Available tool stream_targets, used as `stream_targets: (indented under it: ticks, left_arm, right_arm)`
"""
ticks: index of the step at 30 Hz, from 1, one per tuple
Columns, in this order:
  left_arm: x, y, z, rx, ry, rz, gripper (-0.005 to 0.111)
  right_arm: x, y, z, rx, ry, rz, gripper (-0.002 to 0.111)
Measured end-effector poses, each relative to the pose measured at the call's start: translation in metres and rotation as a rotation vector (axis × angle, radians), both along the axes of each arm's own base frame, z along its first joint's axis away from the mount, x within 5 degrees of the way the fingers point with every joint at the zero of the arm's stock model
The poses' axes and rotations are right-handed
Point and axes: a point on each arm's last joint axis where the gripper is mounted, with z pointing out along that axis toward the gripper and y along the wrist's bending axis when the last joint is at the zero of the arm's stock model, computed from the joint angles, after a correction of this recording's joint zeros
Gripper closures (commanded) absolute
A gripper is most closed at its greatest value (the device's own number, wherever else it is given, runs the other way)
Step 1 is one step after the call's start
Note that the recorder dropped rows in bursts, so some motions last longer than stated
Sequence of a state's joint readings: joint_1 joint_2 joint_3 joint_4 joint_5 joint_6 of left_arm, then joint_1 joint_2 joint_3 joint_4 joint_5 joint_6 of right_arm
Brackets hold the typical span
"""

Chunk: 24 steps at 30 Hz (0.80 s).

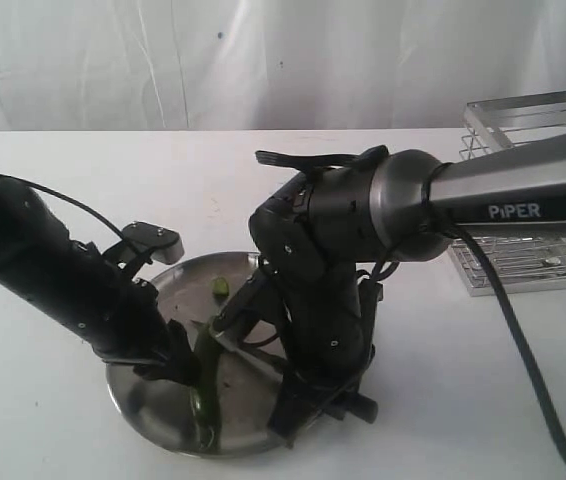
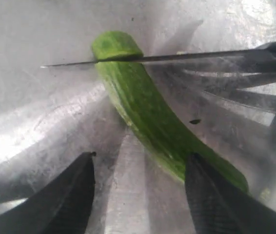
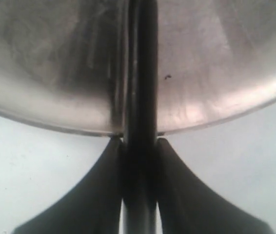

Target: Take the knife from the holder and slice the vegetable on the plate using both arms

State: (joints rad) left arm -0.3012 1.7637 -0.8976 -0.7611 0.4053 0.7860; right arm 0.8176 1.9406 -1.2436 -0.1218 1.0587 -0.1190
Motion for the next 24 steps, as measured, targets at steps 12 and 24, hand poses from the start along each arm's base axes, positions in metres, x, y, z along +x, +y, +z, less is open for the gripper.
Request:
stream_targets:
  ticks: [12, 24]
  left_arm:
    - [-0.003, -0.019, -0.008, -0.034, 0.027, 0.020, 0.048]
    - [-0.003, -0.020, -0.008, -0.035, 0.029, 0.023, 0.048]
  right_arm:
    - [0.000, -0.008, 0.001, -0.085, 0.003, 0.032, 0.108]
    - [0.014, 0.015, -0.004, -0.178, -0.040, 0.149, 0.108]
